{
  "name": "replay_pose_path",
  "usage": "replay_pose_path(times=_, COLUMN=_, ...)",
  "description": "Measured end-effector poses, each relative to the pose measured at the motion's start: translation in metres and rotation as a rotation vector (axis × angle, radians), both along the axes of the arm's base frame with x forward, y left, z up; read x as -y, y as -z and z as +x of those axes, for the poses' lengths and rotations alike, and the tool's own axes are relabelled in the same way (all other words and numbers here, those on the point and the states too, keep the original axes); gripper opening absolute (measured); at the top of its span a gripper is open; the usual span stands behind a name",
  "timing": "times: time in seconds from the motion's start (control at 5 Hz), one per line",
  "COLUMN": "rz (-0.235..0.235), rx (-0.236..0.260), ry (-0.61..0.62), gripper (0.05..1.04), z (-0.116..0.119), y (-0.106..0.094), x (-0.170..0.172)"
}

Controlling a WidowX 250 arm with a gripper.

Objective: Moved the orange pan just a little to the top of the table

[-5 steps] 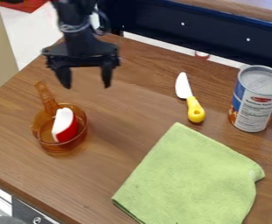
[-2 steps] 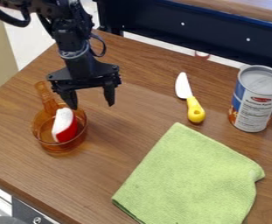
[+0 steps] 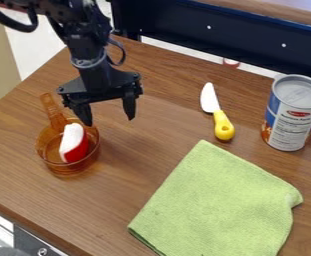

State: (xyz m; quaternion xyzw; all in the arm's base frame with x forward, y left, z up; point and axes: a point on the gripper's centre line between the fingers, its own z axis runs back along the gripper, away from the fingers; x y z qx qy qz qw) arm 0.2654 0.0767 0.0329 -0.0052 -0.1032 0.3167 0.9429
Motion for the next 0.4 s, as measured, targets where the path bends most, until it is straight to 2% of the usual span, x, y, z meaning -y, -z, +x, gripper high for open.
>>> replay_pose_path(times=0.2, rz=0.025, rx=0.012, ry=-0.003, gripper=1.001, z=-0.003, y=0.0049, x=-0.0018)
replay_pose_path(times=0.4, rz=0.03, rx=0.024, ry=-0.028, gripper=1.001, z=-0.0008, y=0.0062, x=-0.0032)
